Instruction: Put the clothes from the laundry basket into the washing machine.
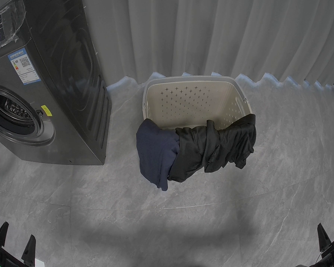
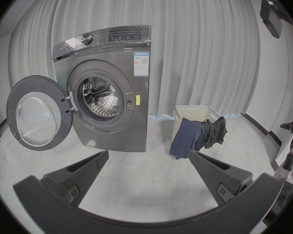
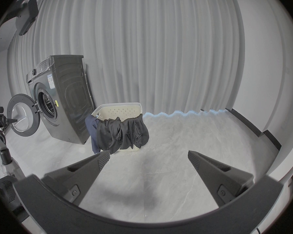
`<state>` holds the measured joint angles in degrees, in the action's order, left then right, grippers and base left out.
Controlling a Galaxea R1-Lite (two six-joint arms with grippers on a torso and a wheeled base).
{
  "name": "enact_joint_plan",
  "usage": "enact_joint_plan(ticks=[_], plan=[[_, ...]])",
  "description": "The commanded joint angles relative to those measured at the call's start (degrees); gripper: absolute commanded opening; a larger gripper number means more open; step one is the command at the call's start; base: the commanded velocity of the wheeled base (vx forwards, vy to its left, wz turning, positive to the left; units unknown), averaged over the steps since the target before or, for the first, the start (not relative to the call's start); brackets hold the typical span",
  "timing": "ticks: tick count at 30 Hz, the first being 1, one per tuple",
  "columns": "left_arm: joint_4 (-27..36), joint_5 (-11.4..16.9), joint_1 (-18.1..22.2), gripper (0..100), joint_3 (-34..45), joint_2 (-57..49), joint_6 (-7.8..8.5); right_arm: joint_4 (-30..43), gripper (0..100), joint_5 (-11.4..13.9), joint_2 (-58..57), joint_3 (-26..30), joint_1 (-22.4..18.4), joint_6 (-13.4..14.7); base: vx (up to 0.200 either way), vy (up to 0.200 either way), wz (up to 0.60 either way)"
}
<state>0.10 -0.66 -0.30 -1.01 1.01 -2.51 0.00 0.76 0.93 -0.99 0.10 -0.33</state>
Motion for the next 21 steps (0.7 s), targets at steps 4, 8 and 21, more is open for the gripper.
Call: enact_joint_plan(ticks=[4,8,21], plan=[[-0.01,-0.13,-0.05,100,0.92,-0.75,-0.04,0.00,100,0.04,-0.93,0.90,-0.01,-0.02,0.000,0.000,0.00],[-0.01,-0.13,-0.05,100,0.92,-0.75,-0.04,0.00,100,0.04,-0.93,0.90,-0.01,-0.02,0.000,-0.150,0.00],[-0.01,-0.13,-0.05,100,0.92,-0.75,-0.04,0.09,100,0.04,-0.93,0.90,-0.01,-0.02,0.000,-0.200,0.00]])
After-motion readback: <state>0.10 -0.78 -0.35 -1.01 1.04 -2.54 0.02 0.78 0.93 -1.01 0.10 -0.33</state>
